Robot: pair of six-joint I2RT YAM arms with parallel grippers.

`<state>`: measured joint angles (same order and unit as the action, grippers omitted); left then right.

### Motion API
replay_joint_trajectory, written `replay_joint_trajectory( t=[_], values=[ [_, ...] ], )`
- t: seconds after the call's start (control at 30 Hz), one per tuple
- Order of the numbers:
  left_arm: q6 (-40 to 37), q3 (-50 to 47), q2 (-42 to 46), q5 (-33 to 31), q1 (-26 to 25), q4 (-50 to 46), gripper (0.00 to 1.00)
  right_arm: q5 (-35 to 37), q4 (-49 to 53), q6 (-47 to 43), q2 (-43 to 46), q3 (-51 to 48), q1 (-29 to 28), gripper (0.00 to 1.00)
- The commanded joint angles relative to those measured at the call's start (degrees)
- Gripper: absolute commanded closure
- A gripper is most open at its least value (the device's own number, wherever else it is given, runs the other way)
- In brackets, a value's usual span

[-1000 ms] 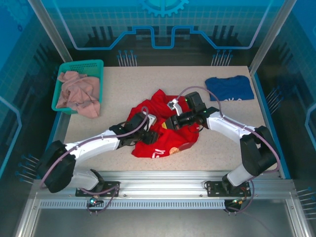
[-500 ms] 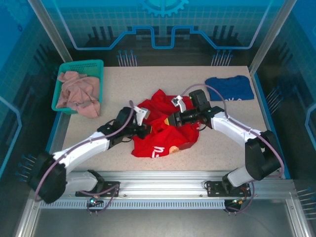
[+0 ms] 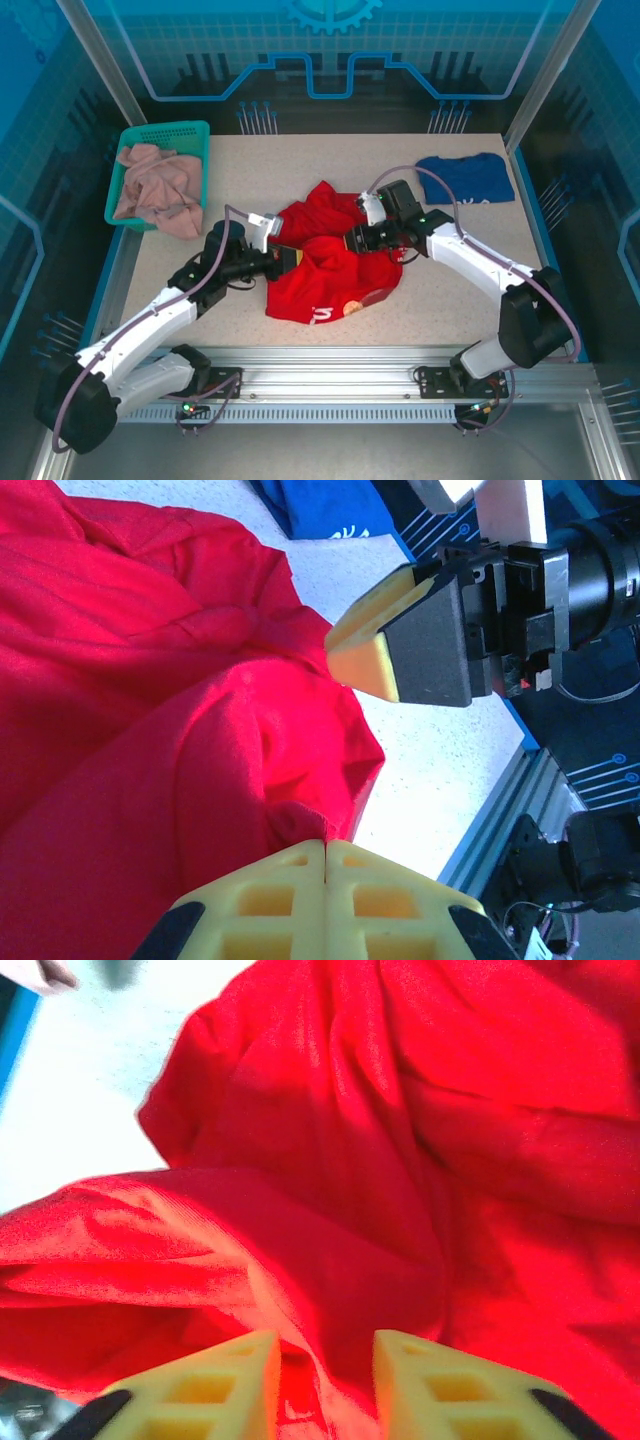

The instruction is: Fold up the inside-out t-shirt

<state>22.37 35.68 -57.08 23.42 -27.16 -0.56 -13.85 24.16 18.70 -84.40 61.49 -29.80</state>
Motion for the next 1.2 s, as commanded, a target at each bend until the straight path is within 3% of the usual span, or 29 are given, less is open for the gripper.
replay_joint_trajectory(
  t=[0.0, 0.1, 0.2, 0.33, 0.57, 0.77, 0.8, 0.87, 0.93, 1.03, 1.17],
  values=[
    [0.92, -0.79, -0.55, 3.01, 0.26, 2.59, 1.0, 9.27, 3.7, -7.14, 4.54, 0.21, -3.09, 0.64],
    [0.68, -0.8, -1.15, 3.08, 0.26, 2.54, 1.0, 9.26, 1.16, -12.3, 7.19, -1.94, -7.67, 0.63],
    [0.57, -0.83, -1.08, 2.94, 0.26, 2.55, 1.0, 7.75, -2.0, -11.59, 5.7, -3.65, -10.74, 0.63],
    [0.28, -0.75, -0.74, 2.68, 0.27, 1.97, 1.0, 10.59, -6.35, -7.63, 1.22, -5.67, -12.03, 0.6],
    [-0.29, -0.39, -0.25, 2.69, 0.26, 0.75, 1.0, 18.07, -11.57, -6.22, -4.35, -6.12, -12.41, 0.44],
    [-0.66, -0.53, 0.29, 1.78, 0.26, -0.08, 1.0, 14.43, -19.24, -5.87, -10.74, -4.36, -12.61, 0.36],
    [-0.66, -0.44, 0.54, 0.75, 0.26, -0.69, 1.0, 13.14, -20.16, -5.68, -11.92, -3.59, -12.51, 0.4],
    [0.17, -0.4, 1.47, -4.67, 0.27, -3.17, 1.0, 10.87, -18.76, -6.19, -12.51, -1.76, -12.0, 0.67],
    [1.16, -0.37, 2.47, -15.48, 0.26, -8.12, 1.0, 5.12, -16.1, -7.57, -9.35, -1.61, -9.94, 0.88],
    [1.2, -1.03, 1.36, -26.87, 0.26, -13.28, 1.0, -11.21, -15.07, -6.23, -3.12, -3.54, -4.91, 1.0],
    [1.03, 0.02, -2.22, -31.65, 0.26, -16.55, 0.99, -23.17, -16.32, -1.22, -0.11, -5.09, -2.36, 1.0]
  ],
)
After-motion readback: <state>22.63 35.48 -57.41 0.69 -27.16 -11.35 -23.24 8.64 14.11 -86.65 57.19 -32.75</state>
